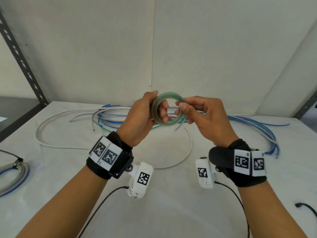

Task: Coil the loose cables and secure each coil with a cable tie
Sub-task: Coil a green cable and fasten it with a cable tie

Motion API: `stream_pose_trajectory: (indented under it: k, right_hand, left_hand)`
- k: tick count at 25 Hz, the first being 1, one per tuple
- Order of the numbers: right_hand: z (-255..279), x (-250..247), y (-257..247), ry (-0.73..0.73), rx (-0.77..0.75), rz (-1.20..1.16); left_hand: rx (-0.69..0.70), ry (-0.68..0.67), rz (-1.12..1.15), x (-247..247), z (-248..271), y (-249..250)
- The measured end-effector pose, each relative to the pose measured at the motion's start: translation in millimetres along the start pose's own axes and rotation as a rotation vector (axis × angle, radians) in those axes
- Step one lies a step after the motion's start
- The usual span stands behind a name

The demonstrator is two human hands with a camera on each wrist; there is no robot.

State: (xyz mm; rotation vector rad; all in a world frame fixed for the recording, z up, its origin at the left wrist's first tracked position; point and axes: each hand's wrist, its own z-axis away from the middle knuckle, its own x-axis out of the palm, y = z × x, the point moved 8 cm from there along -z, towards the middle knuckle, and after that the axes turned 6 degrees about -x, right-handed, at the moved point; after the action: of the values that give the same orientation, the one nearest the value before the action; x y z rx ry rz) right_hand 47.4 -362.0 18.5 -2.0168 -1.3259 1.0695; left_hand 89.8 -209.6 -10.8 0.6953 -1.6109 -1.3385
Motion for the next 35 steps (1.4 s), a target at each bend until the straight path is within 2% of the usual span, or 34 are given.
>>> stream_pose_trajectory:
  k: [3,6,9,12,16,22,26,30,35]
  right_hand:
    - [2.4,1.5,-5.1,-0.179,-0.044,0.21]
    - [5.1,11.3,-9.6,-0.263,-0.068,0.282]
    - [3.3,8.3,-7.8,-0.203,-0.033,0.211]
    - [0.9,-0.2,-6.2,-0.111,-0.023,0.12]
    - [1.6,6.1,-5.2,-0.012,0.016,-0.084]
    - [3.2,14.7,-10.2,0.066,-0.019,-0.08]
    - [4.8,14.0,-6.2,0.16,0.012,-0.223]
    - [5.2,18.0,-3.5,0.151,0.032,-0.296]
    - [11.9,38.2,-0.1,0.155,0.128,-0.469]
  left_hand:
    - [0.011,-0.005,-0.391,3.5,3.4,-3.1]
    - [-0.013,-0.048,-0.502,9.0,7.3,-9.7]
    - [0.018,0.001,-0.389,3.4,5.9,-2.9]
    - [0.013,0.083,-0.116,-11.2,2.3,8.7]
    - [0.031,0.085,0.126,-19.7,3.0,20.0]
    - [0.059,0.107,0.128,-20.4,5.1,22.9]
    - [0.051,0.099,0.13,-16.3,5.8,21.4]
    - [0.054,0.092,0.181,-18.3,5.1,20.8]
    - [0.064,0.131,0.284,-15.4,3.7,13.1]
